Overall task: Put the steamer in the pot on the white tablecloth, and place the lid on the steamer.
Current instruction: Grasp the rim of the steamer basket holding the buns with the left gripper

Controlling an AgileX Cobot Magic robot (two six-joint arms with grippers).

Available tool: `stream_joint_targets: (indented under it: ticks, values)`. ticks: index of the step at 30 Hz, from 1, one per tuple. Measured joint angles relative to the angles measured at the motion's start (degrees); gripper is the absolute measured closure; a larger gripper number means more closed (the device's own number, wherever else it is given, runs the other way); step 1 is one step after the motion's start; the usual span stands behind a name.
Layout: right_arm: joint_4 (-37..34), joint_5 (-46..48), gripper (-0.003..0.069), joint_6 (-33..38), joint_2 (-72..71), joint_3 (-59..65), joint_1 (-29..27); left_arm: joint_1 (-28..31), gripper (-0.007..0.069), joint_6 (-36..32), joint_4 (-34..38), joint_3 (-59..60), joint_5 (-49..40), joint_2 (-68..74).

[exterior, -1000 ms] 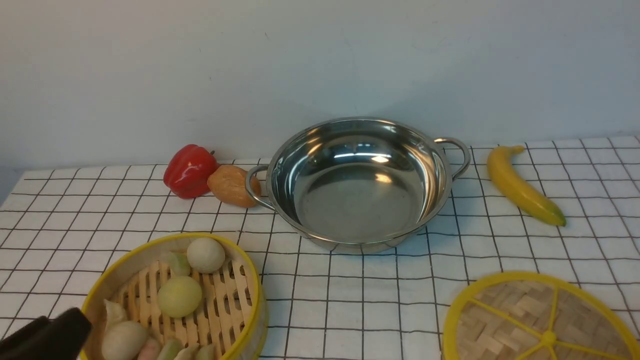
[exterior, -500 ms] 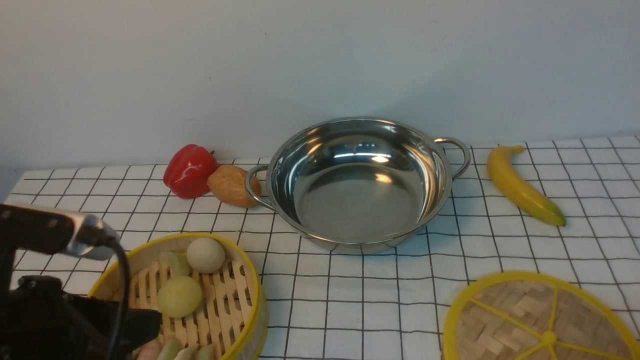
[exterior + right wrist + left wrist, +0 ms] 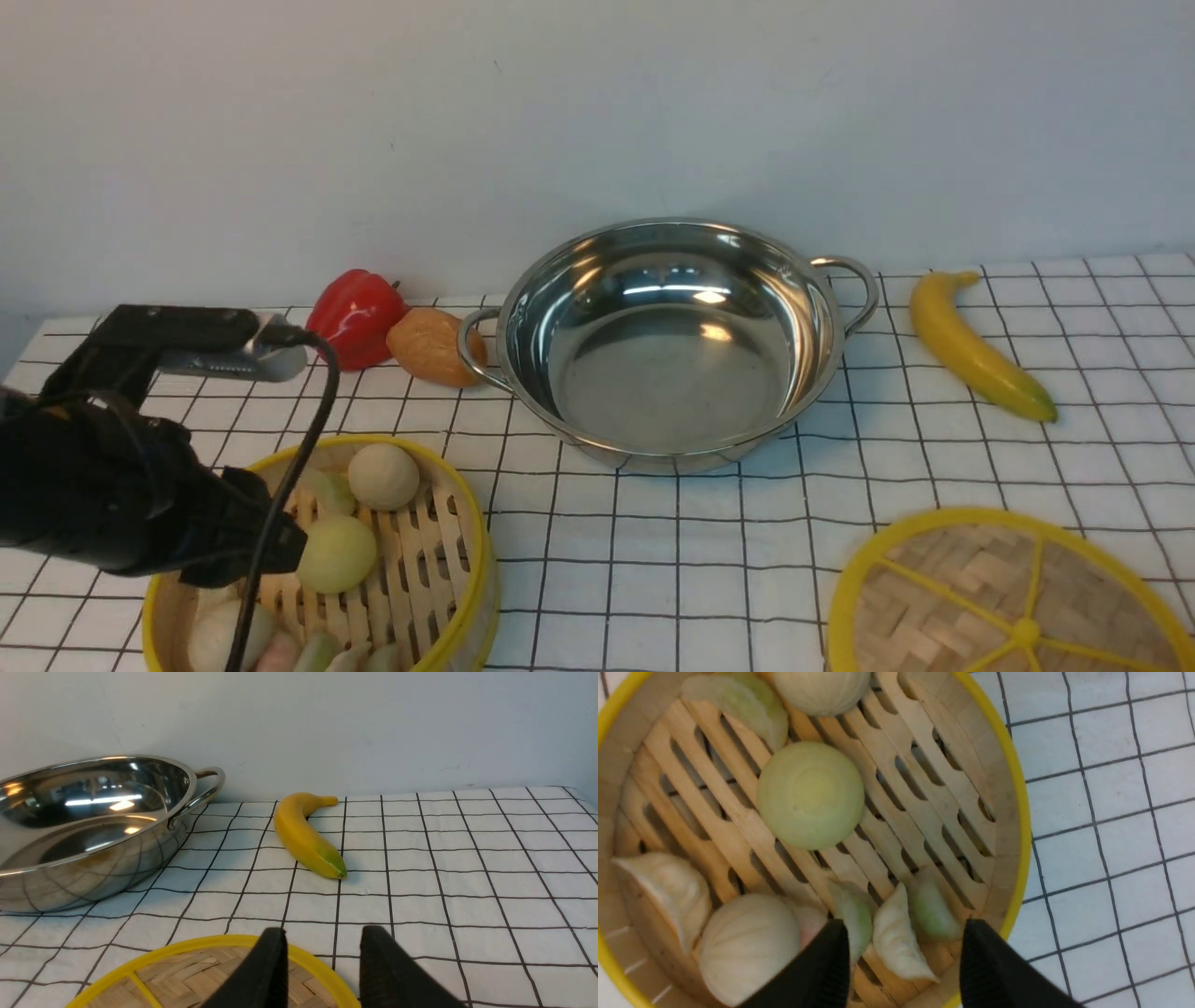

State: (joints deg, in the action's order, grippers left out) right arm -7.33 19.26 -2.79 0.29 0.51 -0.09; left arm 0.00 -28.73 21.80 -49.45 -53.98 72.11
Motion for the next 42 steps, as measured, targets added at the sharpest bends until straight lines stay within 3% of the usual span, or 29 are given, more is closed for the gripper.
stream_joint_targets:
  ticks: [3,10,13,16,19,23,31,42]
  values:
    - [0.0,0.0,0.0419,0.0,0.0,0.0,0.0,-6.0,0.0308,-3.2,0.1,-1.7,0.1,2.0]
    - [0.0,0.0,0.0419,0.0,0.0,0.0,0.0,-15.7,0.0308,4.4,-1.8,-3.6,3.3,6.6]
    - [0.0,0.0,0.0419,0.0,0.0,0.0,0.0,-18.4,0.0308,12.2,-5.8,-4.6,4.7,9.5]
    - [0.0,0.0,0.0419,0.0,0.0,0.0,0.0,-20.1,0.0308,27.0,-13.8,-6.5,5.1,15.0]
    - [0.0,0.0,0.0419,0.0,0.0,0.0,0.0,-20.8,0.0308,34.9,-18.5,-8.2,4.8,18.9]
    - [0.0,0.0,0.0419,0.0,0.0,0.0,0.0,-21.5,0.0308,39.5,-17.8,-9.5,5.0,21.4]
    - [0.0,0.0,0.0419,0.0,0.0,0.0,0.0,-22.8,0.0308,41.3,-9.7,-10.1,7.8,22.2]
    - [0.0,0.0,0.0419,0.0,0.0,0.0,0.0,-24.3,0.0308,44.3,-9.9,-10.2,11.0,25.1]
